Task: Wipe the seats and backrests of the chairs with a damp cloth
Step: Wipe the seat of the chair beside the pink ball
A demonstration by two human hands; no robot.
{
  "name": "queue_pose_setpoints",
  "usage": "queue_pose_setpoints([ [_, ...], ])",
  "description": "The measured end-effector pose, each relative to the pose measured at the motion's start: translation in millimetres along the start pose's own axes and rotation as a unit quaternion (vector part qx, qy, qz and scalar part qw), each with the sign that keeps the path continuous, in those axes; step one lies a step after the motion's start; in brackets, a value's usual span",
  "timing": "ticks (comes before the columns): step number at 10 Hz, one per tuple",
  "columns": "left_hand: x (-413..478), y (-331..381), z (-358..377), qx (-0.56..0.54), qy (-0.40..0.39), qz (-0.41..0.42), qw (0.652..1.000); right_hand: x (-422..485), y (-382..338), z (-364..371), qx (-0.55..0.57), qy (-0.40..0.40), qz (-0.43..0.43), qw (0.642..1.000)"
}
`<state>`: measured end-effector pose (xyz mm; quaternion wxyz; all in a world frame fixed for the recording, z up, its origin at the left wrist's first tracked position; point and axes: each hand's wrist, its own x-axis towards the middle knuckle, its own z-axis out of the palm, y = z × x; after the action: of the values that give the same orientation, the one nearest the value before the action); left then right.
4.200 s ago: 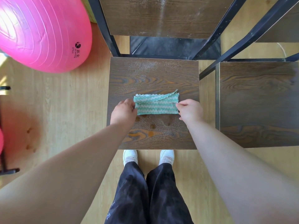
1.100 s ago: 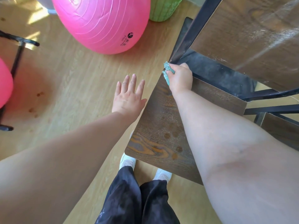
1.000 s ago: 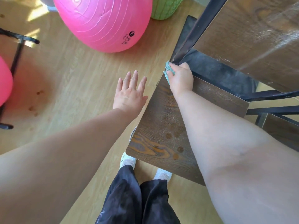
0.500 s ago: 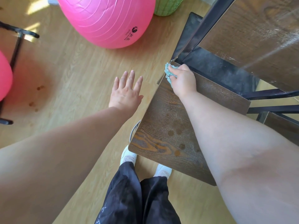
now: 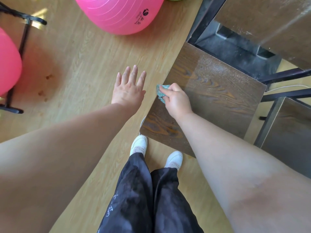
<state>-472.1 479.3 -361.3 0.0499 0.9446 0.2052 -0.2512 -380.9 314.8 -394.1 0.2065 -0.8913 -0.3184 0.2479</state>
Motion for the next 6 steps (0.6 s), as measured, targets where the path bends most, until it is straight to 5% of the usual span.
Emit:
queue_pose_setpoints([
  [6, -67, -2, 39, -0.01, 0.001, -0.043, 0.999, -100, -31, 53, 0.05, -0.089, -0.066, 0.993],
])
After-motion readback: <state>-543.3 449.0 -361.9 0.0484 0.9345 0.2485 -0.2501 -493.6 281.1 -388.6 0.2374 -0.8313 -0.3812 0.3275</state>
